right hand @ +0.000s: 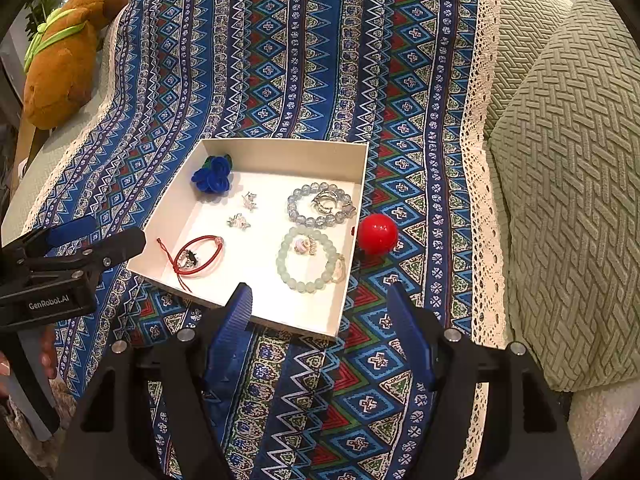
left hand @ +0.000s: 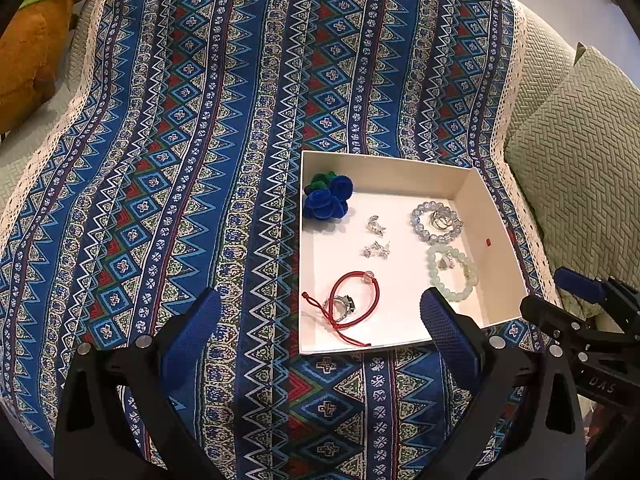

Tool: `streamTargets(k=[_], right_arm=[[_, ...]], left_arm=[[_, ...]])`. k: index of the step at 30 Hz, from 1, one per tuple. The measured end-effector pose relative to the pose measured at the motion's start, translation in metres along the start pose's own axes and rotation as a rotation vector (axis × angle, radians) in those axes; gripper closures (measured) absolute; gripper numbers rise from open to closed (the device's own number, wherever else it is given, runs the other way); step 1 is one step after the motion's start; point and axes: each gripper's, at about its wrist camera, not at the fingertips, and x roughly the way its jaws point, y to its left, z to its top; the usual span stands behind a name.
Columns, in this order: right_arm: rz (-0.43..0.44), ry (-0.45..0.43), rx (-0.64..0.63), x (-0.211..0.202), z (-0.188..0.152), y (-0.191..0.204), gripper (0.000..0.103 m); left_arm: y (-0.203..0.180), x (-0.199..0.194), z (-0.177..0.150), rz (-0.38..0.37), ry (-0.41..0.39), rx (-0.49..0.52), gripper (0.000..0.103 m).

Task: Organize jewelry

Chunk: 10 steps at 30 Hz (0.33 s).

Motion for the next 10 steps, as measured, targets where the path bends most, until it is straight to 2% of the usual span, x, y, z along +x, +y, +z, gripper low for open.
streamTargets(k=[10], right_arm=[[0.0, -0.009, 0.006, -0.0001, 0.0003, -0.0029, 0.033]], left_arm=[[-0.0041, 0.0025, 0.0001, 0.039, 0.006, 0.047, 0.005]])
